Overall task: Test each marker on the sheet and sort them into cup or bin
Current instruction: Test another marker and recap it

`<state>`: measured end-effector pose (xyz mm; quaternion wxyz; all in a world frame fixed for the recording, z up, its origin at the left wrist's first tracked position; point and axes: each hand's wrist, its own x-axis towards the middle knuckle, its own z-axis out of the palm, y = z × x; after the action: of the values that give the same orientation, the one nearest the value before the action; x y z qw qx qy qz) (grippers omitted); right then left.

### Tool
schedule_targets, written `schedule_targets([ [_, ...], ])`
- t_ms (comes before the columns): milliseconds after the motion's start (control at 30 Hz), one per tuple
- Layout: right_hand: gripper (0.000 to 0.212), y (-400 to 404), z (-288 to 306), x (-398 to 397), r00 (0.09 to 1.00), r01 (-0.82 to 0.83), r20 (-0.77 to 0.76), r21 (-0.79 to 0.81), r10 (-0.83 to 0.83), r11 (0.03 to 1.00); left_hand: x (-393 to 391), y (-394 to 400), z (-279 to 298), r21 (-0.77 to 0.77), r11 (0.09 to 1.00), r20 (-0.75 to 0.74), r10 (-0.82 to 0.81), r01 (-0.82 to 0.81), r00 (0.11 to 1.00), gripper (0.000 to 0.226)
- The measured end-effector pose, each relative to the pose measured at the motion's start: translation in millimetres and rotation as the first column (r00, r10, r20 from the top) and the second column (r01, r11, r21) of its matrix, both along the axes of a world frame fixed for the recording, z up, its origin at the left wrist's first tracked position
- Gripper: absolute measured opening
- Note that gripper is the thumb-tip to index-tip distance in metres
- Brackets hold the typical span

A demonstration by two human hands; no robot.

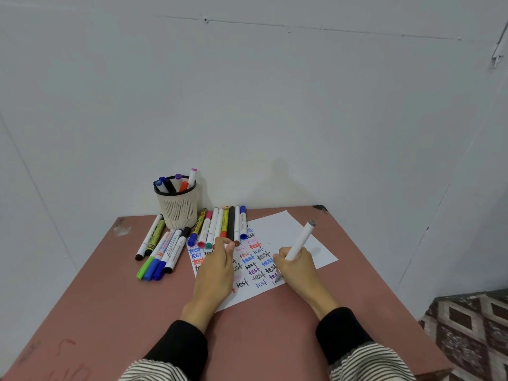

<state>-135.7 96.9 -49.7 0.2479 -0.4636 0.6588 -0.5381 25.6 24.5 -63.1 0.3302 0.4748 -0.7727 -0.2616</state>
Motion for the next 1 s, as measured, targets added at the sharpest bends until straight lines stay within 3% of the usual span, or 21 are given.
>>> schedule_targets([
  [1000,0.041,0.2,-0.3,-5.9,0.994,0.110,-0.013,0.025,-0.109,0.994,0.8,-0.4,0.7,0.021,1.000,0.022,-0.019,0.018,1.000,0.024],
])
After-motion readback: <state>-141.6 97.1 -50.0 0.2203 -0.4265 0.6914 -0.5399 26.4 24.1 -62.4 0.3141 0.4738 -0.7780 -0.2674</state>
